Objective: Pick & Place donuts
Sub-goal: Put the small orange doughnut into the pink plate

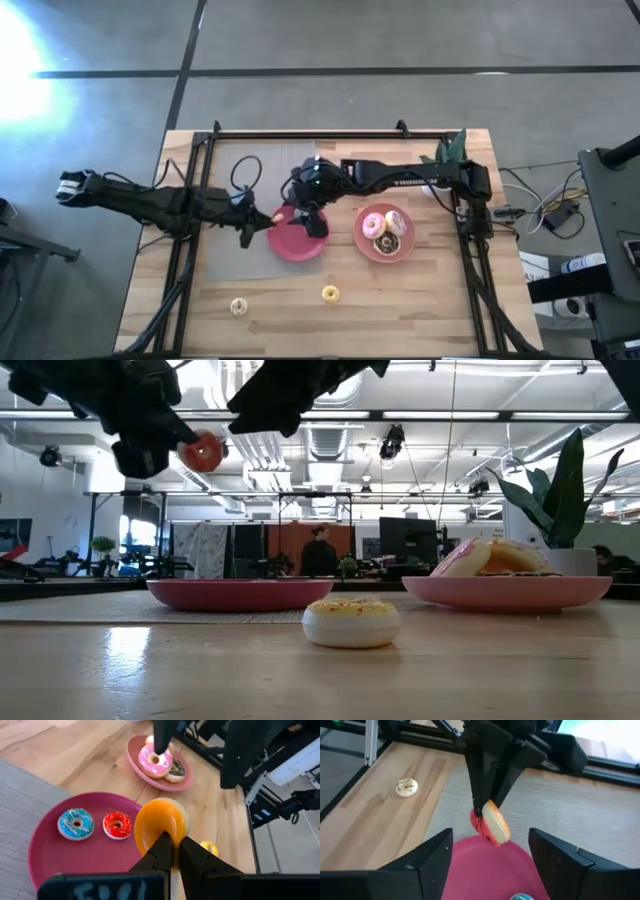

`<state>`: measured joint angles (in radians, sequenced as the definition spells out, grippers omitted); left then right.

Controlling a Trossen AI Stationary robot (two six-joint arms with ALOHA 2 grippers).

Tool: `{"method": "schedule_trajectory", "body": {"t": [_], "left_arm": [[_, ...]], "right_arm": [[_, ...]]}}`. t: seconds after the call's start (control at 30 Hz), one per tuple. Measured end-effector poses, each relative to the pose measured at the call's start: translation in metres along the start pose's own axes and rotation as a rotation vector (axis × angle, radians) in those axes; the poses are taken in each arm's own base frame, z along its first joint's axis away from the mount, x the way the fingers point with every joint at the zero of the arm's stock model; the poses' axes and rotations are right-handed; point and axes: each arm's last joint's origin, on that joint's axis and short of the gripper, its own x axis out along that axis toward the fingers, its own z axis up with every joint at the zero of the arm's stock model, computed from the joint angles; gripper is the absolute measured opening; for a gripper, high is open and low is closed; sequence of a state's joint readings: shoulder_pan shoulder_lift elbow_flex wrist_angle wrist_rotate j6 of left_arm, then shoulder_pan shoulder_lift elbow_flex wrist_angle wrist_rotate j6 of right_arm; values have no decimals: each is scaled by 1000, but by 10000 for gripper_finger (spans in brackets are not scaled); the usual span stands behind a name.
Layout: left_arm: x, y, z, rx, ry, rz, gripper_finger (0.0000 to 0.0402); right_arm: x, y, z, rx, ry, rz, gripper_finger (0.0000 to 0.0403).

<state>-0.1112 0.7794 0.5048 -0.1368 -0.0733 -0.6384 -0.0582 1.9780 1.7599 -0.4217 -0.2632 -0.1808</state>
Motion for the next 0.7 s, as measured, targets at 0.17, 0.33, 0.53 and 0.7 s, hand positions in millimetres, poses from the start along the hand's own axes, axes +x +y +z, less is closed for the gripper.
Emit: {"method": "schedule_trajectory", "body": {"t": [0.17, 0.33, 0.53, 0.7], "left_arm": [[3, -2, 10, 24, -4, -21, 0], [9, -3, 20, 18, 2, -26, 0], [19, -5, 24, 13, 31, -29, 0], [23, -8, 27, 13, 35, -31, 0]], "right_arm": [[0, 0, -2, -50, 18, 3, 271], [4, 0, -4, -62, 29, 5, 264], [4, -1, -4, -92, 27, 5, 232], [4, 0, -7, -92, 49, 10, 197]]}}
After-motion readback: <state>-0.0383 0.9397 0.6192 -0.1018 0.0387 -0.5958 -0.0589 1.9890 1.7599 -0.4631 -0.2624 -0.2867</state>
